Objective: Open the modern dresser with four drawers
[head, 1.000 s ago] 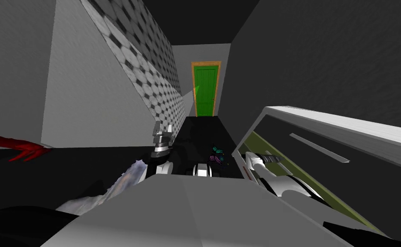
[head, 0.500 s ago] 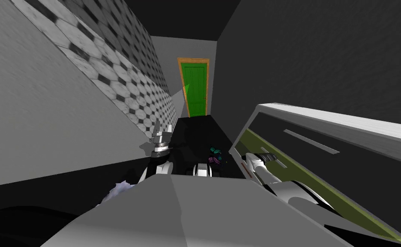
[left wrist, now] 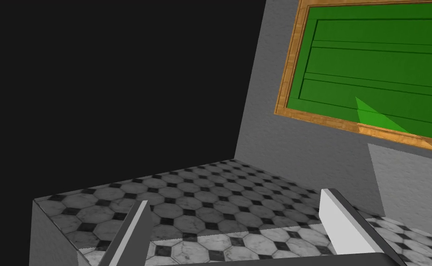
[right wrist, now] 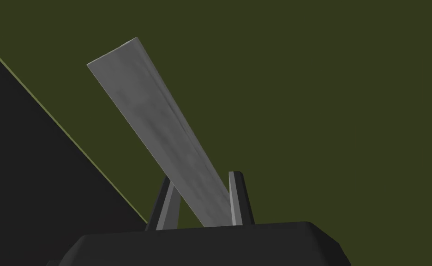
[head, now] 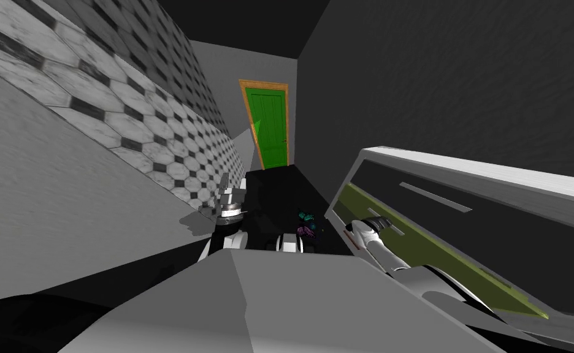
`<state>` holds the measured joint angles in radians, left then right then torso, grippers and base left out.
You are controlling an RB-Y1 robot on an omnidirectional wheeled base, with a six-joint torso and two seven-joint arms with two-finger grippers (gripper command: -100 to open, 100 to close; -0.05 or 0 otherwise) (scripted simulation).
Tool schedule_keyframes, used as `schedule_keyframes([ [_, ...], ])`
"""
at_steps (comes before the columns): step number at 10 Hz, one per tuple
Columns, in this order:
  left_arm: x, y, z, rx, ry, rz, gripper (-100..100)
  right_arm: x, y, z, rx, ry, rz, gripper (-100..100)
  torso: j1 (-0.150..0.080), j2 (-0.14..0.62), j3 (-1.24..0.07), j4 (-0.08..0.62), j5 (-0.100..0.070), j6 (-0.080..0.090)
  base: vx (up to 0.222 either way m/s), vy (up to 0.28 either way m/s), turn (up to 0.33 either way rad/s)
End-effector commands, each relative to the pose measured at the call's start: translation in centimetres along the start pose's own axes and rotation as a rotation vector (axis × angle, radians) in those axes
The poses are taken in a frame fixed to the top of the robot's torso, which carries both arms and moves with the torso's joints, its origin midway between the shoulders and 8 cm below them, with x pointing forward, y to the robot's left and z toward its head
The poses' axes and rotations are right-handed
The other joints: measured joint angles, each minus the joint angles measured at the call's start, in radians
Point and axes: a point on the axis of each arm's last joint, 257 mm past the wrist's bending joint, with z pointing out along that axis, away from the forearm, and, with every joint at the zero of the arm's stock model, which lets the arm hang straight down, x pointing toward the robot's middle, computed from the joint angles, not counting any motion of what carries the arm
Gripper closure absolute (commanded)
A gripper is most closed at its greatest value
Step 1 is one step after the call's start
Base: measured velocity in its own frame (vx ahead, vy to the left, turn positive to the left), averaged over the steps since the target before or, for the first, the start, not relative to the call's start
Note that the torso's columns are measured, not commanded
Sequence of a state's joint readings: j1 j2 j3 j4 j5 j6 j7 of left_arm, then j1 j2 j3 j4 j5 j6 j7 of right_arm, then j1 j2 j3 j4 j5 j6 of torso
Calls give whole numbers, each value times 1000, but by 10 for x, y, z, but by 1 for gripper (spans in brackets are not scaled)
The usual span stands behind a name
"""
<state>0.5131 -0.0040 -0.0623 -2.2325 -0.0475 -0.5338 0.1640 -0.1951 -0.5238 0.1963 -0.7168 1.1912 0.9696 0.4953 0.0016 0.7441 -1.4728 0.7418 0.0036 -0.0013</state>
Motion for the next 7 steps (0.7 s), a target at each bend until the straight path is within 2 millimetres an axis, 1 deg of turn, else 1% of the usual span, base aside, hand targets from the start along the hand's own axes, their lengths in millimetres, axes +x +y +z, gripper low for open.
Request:
schedule_keyframes([
  [1, 0, 0, 0, 0, 0, 0, 0, -16, -2, 1, -1, -19, 13, 100, 4, 2, 1, 0, -1, -1, -103, 145, -9],
  [2, 0, 0, 0, 0, 0, 0, 0, -22, -3, 1, -2, -26, 17, 100, 6, 1, 1, 0, 0, -2, -103, 145, 9],
  [3, 0, 0, 0, 0, 0, 0, 0, -14, 0, 1, -6, -16, 8, 100, 6, -1, 0, 1, 2, -1, -44, 70, 10],
  [4, 0, 0, 0, 0, 0, 0, 0, -19, 3, -2, -11, -21, 8, 100, 2, -4, -3, 0, 3, 2, -52, 116, 0],
  [6, 0, 0, 0, 0, 0, 0, 0, -25, 2, -3, -9, -26, 11, 100, 7, -4, -2, -1, 1, 0, -76, 201, -13],
  [7, 0, 0, 0, 0, 0, 0, 0, -28, -8, 13, -17, -20, 4, -100, 7, -3, -1, -1, 1, 0, -74, 158, -25],
])
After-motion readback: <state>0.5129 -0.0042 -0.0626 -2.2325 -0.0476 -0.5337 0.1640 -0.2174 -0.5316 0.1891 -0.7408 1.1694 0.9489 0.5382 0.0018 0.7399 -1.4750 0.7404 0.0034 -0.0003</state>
